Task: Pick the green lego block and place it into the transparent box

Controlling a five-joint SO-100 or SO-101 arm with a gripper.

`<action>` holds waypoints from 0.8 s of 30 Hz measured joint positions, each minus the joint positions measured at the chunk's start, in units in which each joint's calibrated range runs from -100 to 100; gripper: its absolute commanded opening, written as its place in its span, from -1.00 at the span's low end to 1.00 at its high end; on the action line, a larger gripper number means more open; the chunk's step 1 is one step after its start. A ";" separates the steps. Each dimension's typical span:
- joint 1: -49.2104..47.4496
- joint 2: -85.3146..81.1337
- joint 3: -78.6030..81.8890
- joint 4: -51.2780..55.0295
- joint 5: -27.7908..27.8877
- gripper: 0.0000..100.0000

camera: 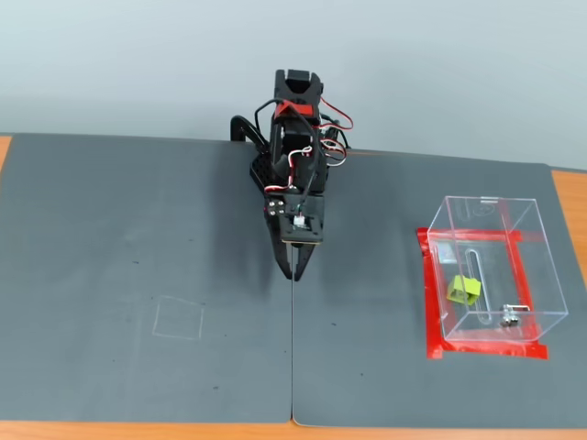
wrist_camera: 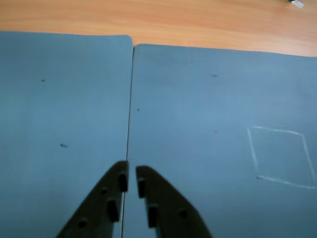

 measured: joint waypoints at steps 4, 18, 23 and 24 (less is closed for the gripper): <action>-0.22 0.00 0.09 1.99 0.10 -0.96; -0.07 0.00 0.27 8.33 -0.24 -0.96; -0.07 0.00 0.27 8.76 -0.05 -0.96; -0.07 0.00 0.27 8.76 -0.05 -0.96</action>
